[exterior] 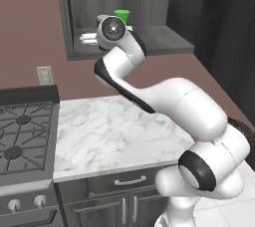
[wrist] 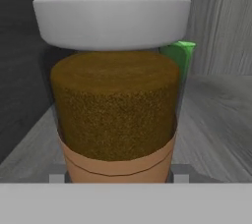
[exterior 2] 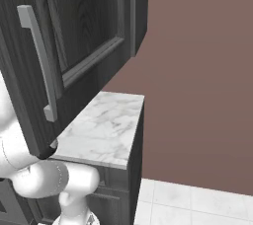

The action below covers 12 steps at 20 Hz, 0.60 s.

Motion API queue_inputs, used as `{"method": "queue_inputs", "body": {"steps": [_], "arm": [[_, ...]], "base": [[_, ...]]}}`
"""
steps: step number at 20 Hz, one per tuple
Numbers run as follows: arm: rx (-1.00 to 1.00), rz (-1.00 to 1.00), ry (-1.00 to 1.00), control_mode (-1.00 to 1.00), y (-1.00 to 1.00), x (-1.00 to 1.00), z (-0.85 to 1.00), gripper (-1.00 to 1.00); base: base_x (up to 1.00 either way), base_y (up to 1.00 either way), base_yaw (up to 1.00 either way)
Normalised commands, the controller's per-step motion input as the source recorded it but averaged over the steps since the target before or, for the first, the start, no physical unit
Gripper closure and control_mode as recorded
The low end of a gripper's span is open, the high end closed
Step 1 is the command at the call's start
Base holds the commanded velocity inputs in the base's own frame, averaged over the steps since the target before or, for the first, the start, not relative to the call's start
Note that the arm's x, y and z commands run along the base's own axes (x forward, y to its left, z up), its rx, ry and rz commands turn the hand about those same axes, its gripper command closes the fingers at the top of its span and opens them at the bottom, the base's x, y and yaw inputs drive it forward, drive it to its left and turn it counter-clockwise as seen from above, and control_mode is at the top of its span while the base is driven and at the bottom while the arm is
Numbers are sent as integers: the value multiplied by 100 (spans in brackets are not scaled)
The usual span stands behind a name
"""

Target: Take the cinnamon bottle from the cabinet and place it on the dining table, next to the plate with the cupcake. Then take the chocolate from the dining counter and place it on the cupcake plate.

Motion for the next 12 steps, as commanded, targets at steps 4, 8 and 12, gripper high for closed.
{"method": "queue_inputs", "body": {"steps": [4,8,12], "arm": [[0,1,0,-100,0,-82,5,100],[0,0,0,-100,-2,-84,-5,100],[0,0,0,-100,-18,-83,-25,100]], "base": [[0,0,0],[0,0,0],[0,0,0]]}}
